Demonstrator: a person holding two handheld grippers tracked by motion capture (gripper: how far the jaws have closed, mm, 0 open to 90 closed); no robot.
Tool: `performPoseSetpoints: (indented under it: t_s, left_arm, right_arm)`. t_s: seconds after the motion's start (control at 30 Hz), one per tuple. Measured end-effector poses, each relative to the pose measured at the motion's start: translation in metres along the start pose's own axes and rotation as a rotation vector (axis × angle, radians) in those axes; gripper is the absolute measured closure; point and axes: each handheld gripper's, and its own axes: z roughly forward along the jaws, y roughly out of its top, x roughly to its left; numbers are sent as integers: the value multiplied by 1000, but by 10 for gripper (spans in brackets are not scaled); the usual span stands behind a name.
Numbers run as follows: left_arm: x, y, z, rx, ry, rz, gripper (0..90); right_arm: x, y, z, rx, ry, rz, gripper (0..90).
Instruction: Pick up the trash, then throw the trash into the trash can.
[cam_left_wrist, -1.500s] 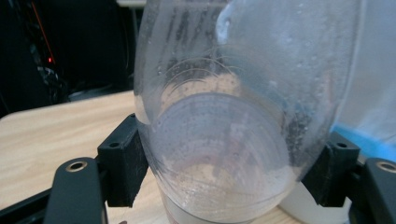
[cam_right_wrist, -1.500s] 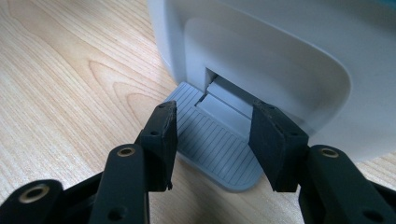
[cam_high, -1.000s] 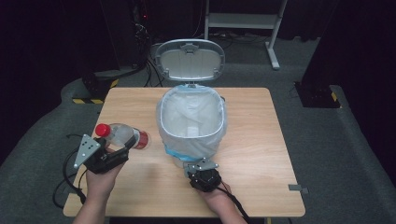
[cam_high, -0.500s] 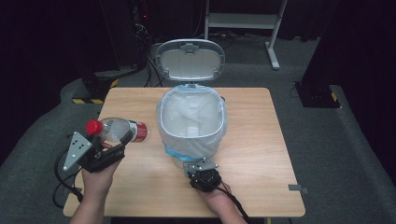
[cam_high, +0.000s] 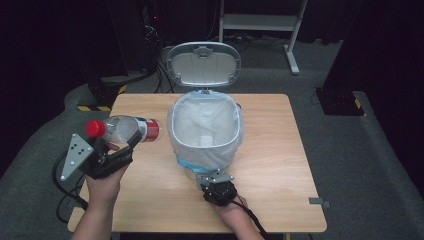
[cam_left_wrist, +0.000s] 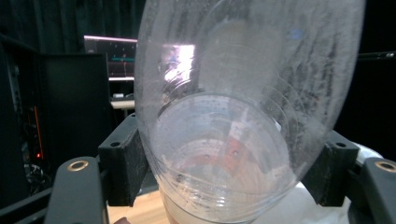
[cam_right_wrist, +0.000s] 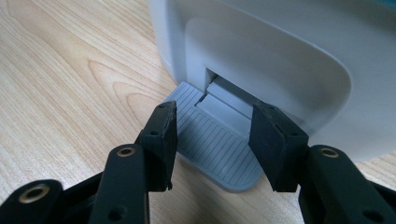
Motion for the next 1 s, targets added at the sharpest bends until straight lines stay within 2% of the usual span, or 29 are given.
performPoseSetpoints:
  t_s: [0.43, 0.77, 1.0]
  left_arm:
    - [-10, 23, 9, -48, -29, 21, 274]
    - [-27, 36, 26, -70, -86, 31, 274]
    - [-41, 40, 43, -62, -133, 37, 274]
  right_arm:
    - [0, 0, 0, 1, -3, -6, 515]
    - [0, 0, 0, -1, -6, -4, 515]
    - [1, 0, 0, 1, -5, -1, 515]
